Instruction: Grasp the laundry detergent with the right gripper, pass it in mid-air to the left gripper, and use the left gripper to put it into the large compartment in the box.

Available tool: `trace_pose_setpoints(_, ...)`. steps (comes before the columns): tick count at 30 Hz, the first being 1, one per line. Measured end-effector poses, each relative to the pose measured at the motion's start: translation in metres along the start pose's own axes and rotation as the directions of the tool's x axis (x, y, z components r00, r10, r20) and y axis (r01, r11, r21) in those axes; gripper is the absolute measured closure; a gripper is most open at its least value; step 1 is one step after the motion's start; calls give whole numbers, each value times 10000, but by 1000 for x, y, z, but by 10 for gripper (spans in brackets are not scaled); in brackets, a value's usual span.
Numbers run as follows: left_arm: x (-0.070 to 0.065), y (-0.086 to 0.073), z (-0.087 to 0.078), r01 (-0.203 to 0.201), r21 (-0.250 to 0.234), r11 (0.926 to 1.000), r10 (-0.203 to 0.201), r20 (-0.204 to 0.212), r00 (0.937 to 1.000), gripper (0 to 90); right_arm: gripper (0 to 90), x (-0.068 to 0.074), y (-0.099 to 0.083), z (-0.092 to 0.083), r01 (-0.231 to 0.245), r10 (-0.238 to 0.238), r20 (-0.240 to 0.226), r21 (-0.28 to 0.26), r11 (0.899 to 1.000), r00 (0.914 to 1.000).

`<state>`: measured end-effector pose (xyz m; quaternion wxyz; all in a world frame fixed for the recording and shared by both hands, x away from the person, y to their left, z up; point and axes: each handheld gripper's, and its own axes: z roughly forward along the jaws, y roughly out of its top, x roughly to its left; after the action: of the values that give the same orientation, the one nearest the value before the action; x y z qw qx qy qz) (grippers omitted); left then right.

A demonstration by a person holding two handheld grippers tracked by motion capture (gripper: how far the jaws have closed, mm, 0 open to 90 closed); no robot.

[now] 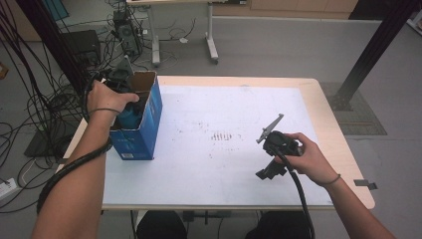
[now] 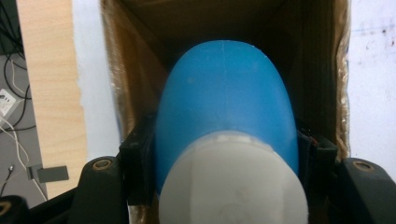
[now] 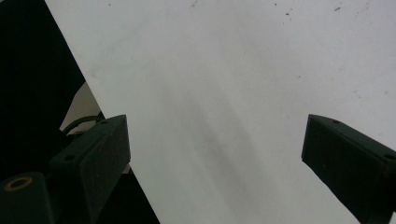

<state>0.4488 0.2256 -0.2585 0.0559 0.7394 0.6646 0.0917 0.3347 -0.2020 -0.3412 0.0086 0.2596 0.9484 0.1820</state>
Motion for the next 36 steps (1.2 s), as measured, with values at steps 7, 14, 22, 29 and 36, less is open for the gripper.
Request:
trace_pose_setpoints(7, -3, -2, 8, -71, 184, 9998, 73, -140, 9999, 378, 80, 0, -1, 1, -34, 34, -21, 39, 10000, 10000)
trace_pose_setpoints(14, -4, -2, 10, -46, 112, 9999, 48, -168, 9998, 378, 81, -1, -2, 1, -97, 97, 11, 37, 9999, 10000)
trace_pose_setpoints(22, -3, -1, 10, -2, 158, 9999, 4, -142, 9999, 378, 81, -1, -4, 1, -154, 154, -13, 7, 9999, 9999)
trace_pose_setpoints(29, -2, -2, 10, 84, 136, 9999, -82, -106, 9999, 377, 81, -2, -5, 1, -196, 196, -11, -15, 9998, 9998)
trace_pose_setpoints(36, 0, -2, 10, 196, 147, 9997, -195, -65, 9998, 377, 82, -3, -6, 1, -203, 203, -20, -48, 9998, 9998)
